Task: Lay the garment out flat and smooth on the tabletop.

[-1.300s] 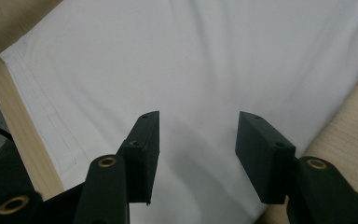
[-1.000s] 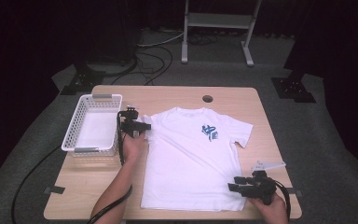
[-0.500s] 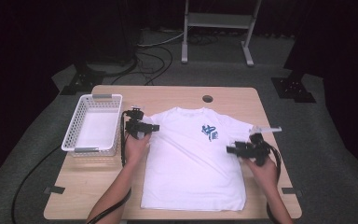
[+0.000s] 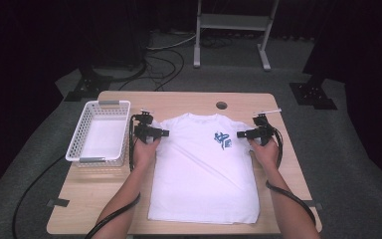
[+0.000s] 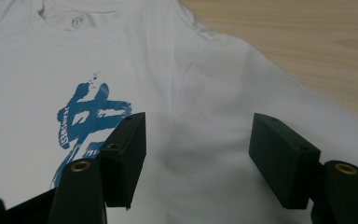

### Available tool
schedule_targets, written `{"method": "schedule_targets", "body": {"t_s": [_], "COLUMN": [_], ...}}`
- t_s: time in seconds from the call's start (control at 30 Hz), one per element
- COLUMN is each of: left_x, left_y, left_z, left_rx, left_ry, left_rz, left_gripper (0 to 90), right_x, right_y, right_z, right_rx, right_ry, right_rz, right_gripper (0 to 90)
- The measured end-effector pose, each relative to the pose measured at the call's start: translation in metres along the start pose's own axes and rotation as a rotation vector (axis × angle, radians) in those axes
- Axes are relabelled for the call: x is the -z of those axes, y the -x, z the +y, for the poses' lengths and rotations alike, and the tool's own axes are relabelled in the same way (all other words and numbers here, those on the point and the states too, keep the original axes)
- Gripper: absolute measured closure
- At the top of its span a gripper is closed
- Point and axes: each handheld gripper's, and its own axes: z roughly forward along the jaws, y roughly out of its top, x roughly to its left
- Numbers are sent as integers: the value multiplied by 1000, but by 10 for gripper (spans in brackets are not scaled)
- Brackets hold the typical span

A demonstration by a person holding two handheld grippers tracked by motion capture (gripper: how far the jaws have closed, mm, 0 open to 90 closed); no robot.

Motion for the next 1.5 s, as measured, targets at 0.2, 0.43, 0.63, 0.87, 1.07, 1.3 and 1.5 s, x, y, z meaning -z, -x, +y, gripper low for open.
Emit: {"method": "schedule_targets", "body": {"t_s": [0.2,0.43,0.63,0.87,1.07,1.3,1.5], "left_x": [-5,0,15,31,40,46,52], "left_y": [-4,-1,8,23,38,48,55], "left_z": [7,7,-5,-26,-41,-51,-61], "left_rx": [-11,-28,-51,-84,-137,-172,-210], "left_ry": [2,14,48,79,74,80,84], "left_rz": [14,-24,-69,-107,-124,-134,-134], "left_gripper": [244,169,163,163,159,126,98], "right_x": [-14,-5,7,25,37,53,61], "right_y": [-1,-5,-16,-30,-30,-30,-37], "right_z": [10,10,-7,-28,-51,-76,-92], "right_rx": [94,72,87,113,105,92,135], "right_ry": [32,58,82,95,97,130,106], "right_rz": [-74,6,48,97,115,138,140], "right_gripper": [304,256,232,192,172,171,171]}}
